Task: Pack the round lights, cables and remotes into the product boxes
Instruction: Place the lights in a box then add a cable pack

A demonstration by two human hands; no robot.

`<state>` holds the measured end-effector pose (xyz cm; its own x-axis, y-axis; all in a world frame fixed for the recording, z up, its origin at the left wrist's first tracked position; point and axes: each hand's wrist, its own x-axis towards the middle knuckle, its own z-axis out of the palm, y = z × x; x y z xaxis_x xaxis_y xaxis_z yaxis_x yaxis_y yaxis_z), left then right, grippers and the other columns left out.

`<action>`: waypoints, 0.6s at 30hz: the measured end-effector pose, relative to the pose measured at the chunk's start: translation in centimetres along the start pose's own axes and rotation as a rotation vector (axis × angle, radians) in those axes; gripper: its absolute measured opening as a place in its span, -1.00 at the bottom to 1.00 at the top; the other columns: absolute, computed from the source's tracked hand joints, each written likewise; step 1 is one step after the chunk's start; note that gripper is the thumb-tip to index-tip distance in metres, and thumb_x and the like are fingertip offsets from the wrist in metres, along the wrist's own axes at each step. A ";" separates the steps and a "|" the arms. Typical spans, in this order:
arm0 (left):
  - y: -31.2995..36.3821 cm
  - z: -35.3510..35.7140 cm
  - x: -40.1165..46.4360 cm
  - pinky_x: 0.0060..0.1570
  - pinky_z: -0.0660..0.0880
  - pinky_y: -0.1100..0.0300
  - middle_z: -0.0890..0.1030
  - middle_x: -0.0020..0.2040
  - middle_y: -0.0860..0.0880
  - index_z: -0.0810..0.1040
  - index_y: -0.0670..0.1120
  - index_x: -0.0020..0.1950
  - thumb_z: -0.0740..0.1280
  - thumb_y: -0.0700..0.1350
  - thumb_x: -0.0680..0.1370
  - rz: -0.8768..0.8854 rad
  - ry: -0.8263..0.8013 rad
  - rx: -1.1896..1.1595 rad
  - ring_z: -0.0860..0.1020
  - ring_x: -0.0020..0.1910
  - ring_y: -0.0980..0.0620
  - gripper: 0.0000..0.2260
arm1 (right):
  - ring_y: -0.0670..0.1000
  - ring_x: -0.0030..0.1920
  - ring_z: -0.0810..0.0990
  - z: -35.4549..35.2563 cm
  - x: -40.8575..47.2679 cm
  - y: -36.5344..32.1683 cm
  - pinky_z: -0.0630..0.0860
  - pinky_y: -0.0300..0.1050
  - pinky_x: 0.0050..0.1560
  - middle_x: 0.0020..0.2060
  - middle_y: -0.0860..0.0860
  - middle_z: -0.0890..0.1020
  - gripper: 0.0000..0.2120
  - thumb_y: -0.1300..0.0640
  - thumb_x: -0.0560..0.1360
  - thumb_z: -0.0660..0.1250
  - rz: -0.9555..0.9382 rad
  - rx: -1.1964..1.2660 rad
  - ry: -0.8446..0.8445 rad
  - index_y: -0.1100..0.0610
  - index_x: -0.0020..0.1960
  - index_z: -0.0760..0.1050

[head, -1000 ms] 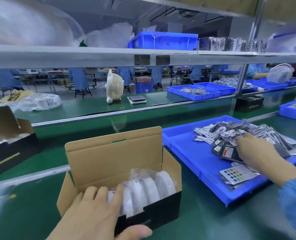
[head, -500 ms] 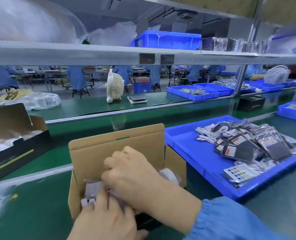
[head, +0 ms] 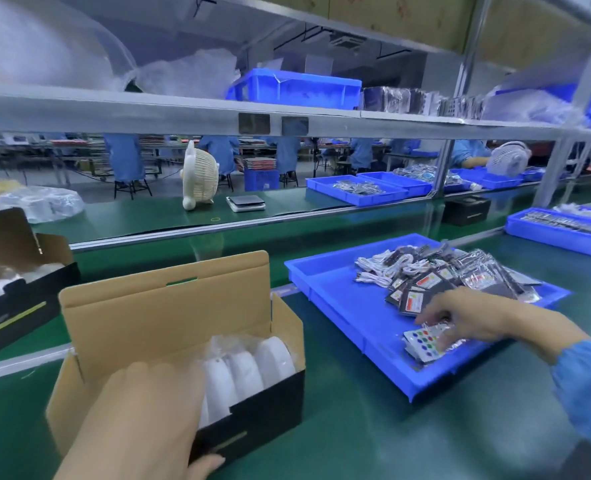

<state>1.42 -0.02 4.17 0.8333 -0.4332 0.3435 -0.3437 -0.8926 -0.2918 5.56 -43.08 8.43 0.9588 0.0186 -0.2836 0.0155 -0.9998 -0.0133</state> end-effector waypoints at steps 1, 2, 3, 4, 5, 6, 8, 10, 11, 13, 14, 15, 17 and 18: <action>0.1 -0.6 -0.3 -0.64 0.43 0.02 0.46 -0.48 -0.22 0.73 -0.21 -0.07 0.39 0.52 -0.03 -0.004 -0.077 0.019 0.43 -0.62 -0.18 -0.10 | -0.04 -0.01 0.58 0.0 0.3 0.3 0.43 -0.32 -0.04 0.01 -0.02 0.65 -0.66 0.01 0.36 0.56 -0.026 0.014 0.057 -0.06 0.11 0.60; 0.5 -1.7 -0.2 -0.59 0.46 0.03 0.51 -0.40 -0.20 0.72 -0.06 0.07 0.20 0.56 0.07 0.026 -0.166 0.061 0.48 -0.57 -0.19 -0.11 | -0.04 -0.10 0.57 -0.3 0.4 0.5 0.41 -0.33 -0.14 -0.08 -0.01 0.65 -0.75 0.02 0.35 0.56 -0.038 0.004 0.102 -0.03 -0.01 0.62; 0.4 -3.2 -0.1 -0.44 0.52 0.04 0.57 -0.21 -0.17 0.58 0.16 0.29 -0.02 0.57 0.14 0.034 -0.304 -0.024 0.58 -0.38 -0.17 -0.10 | -0.03 -0.16 0.54 -0.6 0.3 0.6 0.39 -0.33 -0.19 -0.15 -0.01 0.62 -0.84 0.05 0.36 0.54 -0.039 -0.022 0.125 0.00 -0.11 0.60; -0.5 -2.4 -0.1 -0.25 0.52 0.08 0.55 0.01 -0.11 0.30 0.32 0.45 -0.16 0.59 0.13 0.000 -0.061 -0.083 0.61 -0.14 -0.12 -0.06 | -0.02 -0.20 0.50 -0.9 0.1 0.5 0.38 -0.30 -0.20 -0.20 0.00 0.59 -0.87 0.09 0.40 0.50 -0.040 -0.050 0.127 0.04 -0.18 0.55; -0.6 -2.1 -0.1 -0.20 0.49 0.10 0.51 0.10 -0.09 0.16 0.35 0.49 -0.14 0.65 0.09 -0.034 -0.047 -0.062 0.60 -0.04 -0.09 -0.02 | -0.01 -0.20 0.50 -1.1 -0.3 0.5 0.40 -0.27 -0.16 -0.20 0.01 0.58 -0.89 0.11 0.45 0.46 -0.043 -0.073 0.131 0.07 -0.19 0.54; -0.4 -2.7 0.1 -0.30 0.49 0.10 0.55 0.01 -0.13 0.31 0.30 0.46 0.05 0.69 0.07 -0.022 -0.219 -0.044 0.62 -0.14 -0.12 0.01 | -0.01 -0.15 0.53 -1.6 -0.6 -0.1 0.44 -0.23 -0.08 -0.17 0.01 0.60 -0.94 0.11 0.50 0.42 -0.075 -0.088 0.168 0.08 -0.13 0.59; 0.0 -3.5 0.4 -0.55 0.41 0.13 0.55 -0.30 -0.19 0.66 0.11 0.19 0.38 0.60 -0.06 -0.010 -0.288 -0.057 0.57 -0.47 -0.15 -0.05 | -0.12 -0.05 0.57 -2.9 -2.6 -2.7 0.44 -0.29 0.02 -0.08 -0.11 0.64 -0.87 0.10 0.55 0.37 -0.197 -0.022 0.386 0.01 0.06 0.65; 0.4 -3.4 0.6 -0.20 0.51 0.06 0.55 0.03 -0.19 0.30 0.25 0.47 0.26 0.60 0.20 0.019 -0.265 0.068 0.61 -0.11 -0.18 -0.10 | -0.25 -0.04 0.59 -4.9 -4.6 -8.5 0.41 -0.46 -0.01 -0.08 -0.26 0.66 -0.85 0.07 0.53 0.40 -0.477 0.250 0.696 -0.05 0.09 0.66; 0.4 -2.6 0.3 -0.01 0.47 0.09 0.46 0.20 -0.13 0.00 0.27 0.54 0.14 0.58 0.33 -0.008 -0.253 0.031 0.55 0.11 -0.13 -0.13 | -0.29 -0.07 0.60 -5.7 -5.2 -12.0 0.40 -0.50 -0.04 -0.11 -0.30 0.66 -0.87 0.06 0.51 0.42 -0.642 0.324 0.775 -0.04 0.05 0.66; 0.3 -2.3 -0.3 0.08 0.42 0.13 0.42 0.26 -0.09 -0.16 0.26 0.54 0.08 0.56 0.39 -0.058 -0.246 -0.077 0.49 0.20 -0.08 -0.16 | -0.29 -0.15 0.59 -6.1 -5.1 -18.5 0.44 -0.45 -0.08 -0.17 -0.25 0.67 -0.89 0.12 0.45 0.43 -0.866 0.292 0.762 0.02 -0.02 0.65; 0.3 -2.5 -0.4 0.02 0.47 0.12 0.48 0.19 -0.13 -0.02 0.29 0.54 0.14 0.58 0.34 -0.065 -0.203 -0.082 0.55 0.11 -0.12 -0.14 | -0.23 -0.14 0.59 -6.0 -4.3 -21.1 0.50 -0.30 -0.07 -0.14 -0.19 0.68 -0.88 0.17 0.45 0.43 -0.881 0.223 0.720 0.05 -0.02 0.65; 0.2 -2.8 -0.6 -0.15 0.54 0.08 0.56 0.00 -0.20 0.28 0.30 0.47 0.27 0.60 0.21 -0.058 -0.213 -0.089 0.62 -0.11 -0.18 -0.13 | -0.11 -0.07 0.59 -5.6 -3.1 -23.4 0.52 -0.13 -0.08 -0.07 -0.14 0.66 -0.85 0.22 0.46 0.40 -0.831 0.111 0.683 0.06 0.00 0.64; -0.6 -2.5 -1.3 -0.62 0.45 0.17 0.50 -0.48 -0.17 0.74 0.06 0.00 0.47 0.54 -0.16 -0.036 -0.113 -0.134 0.48 -0.63 -0.12 -0.12 | 0.06 0.06 0.51 -4.2 -0.5 -26.3 0.43 -0.06 -0.25 0.05 -0.03 0.55 -0.78 0.33 0.46 0.30 -0.670 -0.260 0.615 0.10 0.04 0.58; -0.7 -1.7 -1.5 -0.68 0.38 0.22 0.44 -0.57 -0.13 0.76 -0.01 -0.13 0.49 0.50 -0.24 -0.008 0.016 -0.147 0.40 -0.71 -0.09 -0.14 | 0.11 0.08 0.47 -3.1 0.1 -27.4 0.33 -0.07 -0.34 0.05 0.02 0.51 -0.78 0.36 0.46 0.26 -0.633 -0.440 0.564 0.14 0.03 0.54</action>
<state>-0.28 1.06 5.42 0.8297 -0.4265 0.3601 -0.3976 -0.9044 -0.1549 6.14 -15.70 11.72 0.7300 0.6651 0.1576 0.5732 -0.7213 0.3889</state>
